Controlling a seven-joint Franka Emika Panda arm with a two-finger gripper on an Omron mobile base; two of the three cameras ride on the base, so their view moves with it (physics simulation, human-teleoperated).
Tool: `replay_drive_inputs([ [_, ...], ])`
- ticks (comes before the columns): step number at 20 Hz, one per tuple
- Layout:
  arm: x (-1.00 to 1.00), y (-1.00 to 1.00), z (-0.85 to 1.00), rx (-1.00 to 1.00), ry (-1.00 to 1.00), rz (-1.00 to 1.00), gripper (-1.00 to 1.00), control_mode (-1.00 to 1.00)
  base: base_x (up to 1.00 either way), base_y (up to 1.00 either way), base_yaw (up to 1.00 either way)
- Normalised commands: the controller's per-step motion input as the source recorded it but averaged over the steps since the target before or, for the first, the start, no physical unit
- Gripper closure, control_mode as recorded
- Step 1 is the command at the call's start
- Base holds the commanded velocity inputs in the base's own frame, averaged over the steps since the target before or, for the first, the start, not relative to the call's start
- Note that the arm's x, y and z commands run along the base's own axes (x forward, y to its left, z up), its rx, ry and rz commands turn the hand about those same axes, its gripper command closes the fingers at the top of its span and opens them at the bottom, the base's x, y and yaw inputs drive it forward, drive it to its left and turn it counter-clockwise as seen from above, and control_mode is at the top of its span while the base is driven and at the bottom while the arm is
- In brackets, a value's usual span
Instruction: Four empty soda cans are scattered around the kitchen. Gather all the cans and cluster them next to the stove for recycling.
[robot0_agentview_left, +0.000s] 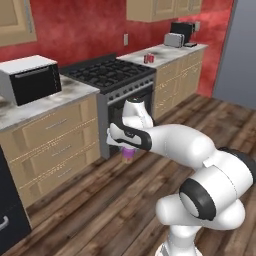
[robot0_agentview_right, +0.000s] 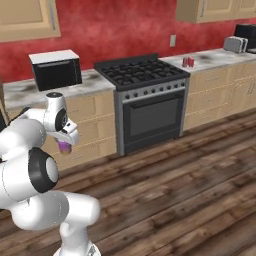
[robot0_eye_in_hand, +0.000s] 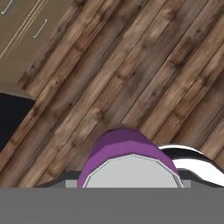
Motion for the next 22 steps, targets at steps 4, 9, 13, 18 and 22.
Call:
replay_drive_inputs([
  [4, 0.0, 0.0, 0.0, 0.0, 0.0, 0.0, 1.0, 1.0, 0.58, -0.28, 0.0],
  [9, 0.0, 0.0, 0.0, 0.0, 0.0, 0.0, 1.0, 1.0, 0.6, -0.28, 0.0],
  [13, 0.0, 0.0, 0.0, 0.0, 0.0, 0.0, 1.0, 1.0, 0.61, -0.28, 0.0],
  [18, 0.0, 0.0, 0.0, 0.0, 0.0, 0.0, 1.0, 1.0, 0.6, -0.29, 0.0],
  [22, 0.0, 0.0, 0.0, 0.0, 0.0, 0.0, 1.0, 1.0, 0.61, -0.3, 0.0],
])
